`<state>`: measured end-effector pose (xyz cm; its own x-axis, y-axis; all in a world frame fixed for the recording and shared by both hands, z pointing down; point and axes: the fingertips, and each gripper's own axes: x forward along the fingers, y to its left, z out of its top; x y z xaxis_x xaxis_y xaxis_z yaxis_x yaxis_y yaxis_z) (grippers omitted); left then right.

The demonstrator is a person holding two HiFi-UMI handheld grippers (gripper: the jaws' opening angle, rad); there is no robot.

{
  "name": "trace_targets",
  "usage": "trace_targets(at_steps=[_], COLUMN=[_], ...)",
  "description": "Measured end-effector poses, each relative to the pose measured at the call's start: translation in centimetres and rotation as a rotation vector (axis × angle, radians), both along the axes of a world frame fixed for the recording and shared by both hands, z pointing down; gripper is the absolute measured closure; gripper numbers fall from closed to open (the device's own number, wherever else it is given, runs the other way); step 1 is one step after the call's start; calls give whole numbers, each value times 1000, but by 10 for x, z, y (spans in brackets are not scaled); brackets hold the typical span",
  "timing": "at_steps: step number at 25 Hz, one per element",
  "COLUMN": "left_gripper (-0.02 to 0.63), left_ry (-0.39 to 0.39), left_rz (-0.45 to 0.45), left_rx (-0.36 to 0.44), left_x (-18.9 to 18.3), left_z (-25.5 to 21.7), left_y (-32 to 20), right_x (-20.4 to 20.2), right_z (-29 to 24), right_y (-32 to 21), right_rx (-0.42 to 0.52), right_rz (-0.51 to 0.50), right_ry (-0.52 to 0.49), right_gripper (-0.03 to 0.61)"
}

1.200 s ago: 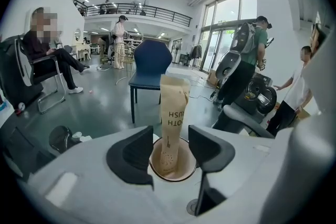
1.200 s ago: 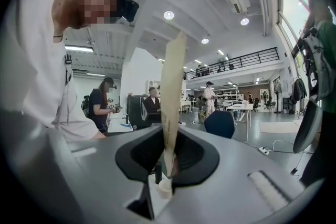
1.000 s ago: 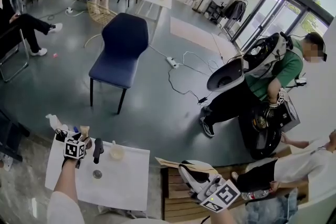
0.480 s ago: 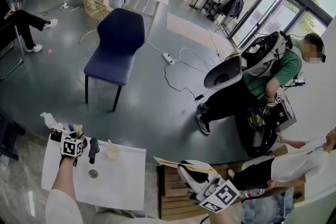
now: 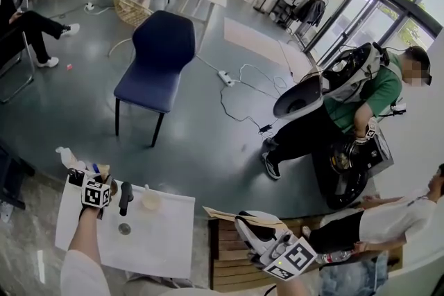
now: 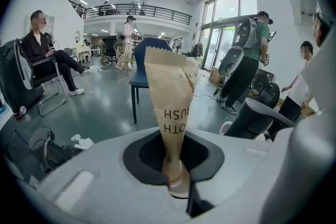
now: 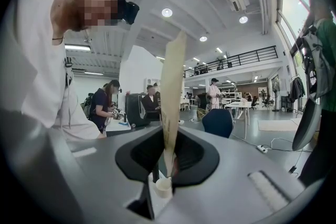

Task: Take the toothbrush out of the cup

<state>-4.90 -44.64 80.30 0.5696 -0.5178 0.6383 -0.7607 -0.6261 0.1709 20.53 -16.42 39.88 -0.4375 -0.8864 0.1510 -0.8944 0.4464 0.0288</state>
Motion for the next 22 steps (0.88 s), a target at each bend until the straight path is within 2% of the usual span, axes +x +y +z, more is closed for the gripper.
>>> trace_targets(at_steps=[15,22], left_gripper=[581,581], left_ry=[48,68], left_rz=[40,52], left_rx=[70,133], left_x=[-1,-8], left_z=[-52,-92], left_y=[2,7], right_x=[-12,-23], right_z=[0,-2], right_y=[-2,-1], right_rx=[14,27], right_rz=[-56,-94], right_ry=[-19,-34], right_gripper=[535,535])
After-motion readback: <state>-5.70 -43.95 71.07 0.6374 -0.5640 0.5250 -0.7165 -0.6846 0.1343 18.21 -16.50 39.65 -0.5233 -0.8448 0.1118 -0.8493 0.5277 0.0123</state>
